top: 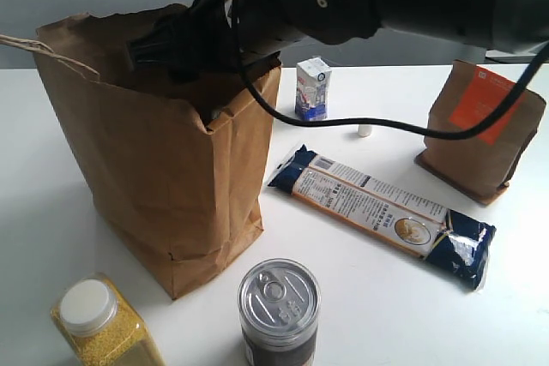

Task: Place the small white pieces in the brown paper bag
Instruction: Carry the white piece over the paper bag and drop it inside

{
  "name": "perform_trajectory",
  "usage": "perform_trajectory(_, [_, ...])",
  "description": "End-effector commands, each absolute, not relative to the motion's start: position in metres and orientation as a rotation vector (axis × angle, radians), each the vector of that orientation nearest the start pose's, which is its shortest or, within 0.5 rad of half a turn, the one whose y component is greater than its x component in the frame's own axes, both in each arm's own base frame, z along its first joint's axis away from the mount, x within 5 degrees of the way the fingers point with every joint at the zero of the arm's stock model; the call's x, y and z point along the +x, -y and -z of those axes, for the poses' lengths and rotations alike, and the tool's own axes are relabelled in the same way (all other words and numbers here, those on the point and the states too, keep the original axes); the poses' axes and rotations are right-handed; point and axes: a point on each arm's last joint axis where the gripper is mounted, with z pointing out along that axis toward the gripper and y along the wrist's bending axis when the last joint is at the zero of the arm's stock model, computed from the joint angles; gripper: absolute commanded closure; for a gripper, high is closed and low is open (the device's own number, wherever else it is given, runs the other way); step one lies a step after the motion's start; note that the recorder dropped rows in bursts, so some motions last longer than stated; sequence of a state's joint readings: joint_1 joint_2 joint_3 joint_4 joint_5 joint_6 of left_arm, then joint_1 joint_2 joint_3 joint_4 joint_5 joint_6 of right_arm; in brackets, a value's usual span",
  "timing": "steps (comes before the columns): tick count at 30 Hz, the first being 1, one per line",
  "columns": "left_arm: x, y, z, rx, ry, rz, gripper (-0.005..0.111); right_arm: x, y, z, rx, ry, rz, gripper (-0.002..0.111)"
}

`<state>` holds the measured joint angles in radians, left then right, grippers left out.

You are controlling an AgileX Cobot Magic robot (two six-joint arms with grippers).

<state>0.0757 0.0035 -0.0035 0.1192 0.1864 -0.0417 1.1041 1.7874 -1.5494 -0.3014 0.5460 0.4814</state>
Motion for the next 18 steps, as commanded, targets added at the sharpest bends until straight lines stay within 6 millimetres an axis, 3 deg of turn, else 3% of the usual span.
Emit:
perform_trajectory(1, [0.056, -0.006, -0.197, -0.01, -1.665, -0.127, 0.107, 0.201, -0.369, -0.322, -0.918, -2.089, -0.536, 0.033])
perform_trajectory(5, [0.056, -0.006, -0.197, -0.01, -1.665, -0.127, 0.107, 0.2, -0.366, -0.326, -0.917, -2.081, -0.531, 0.037])
perform_trajectory(14, [0.056, -0.006, -0.197, -0.01, -1.665, -0.127, 0.107, 0.165, -0.333, -0.375, -0.934, -2.028, -0.49, 0.107])
perform_trajectory(18, [0.056, -0.006, -0.197, -0.01, -1.665, -0.127, 0.107, 0.147, -0.304, -0.38, -0.908, -2.051, -0.487, 0.108])
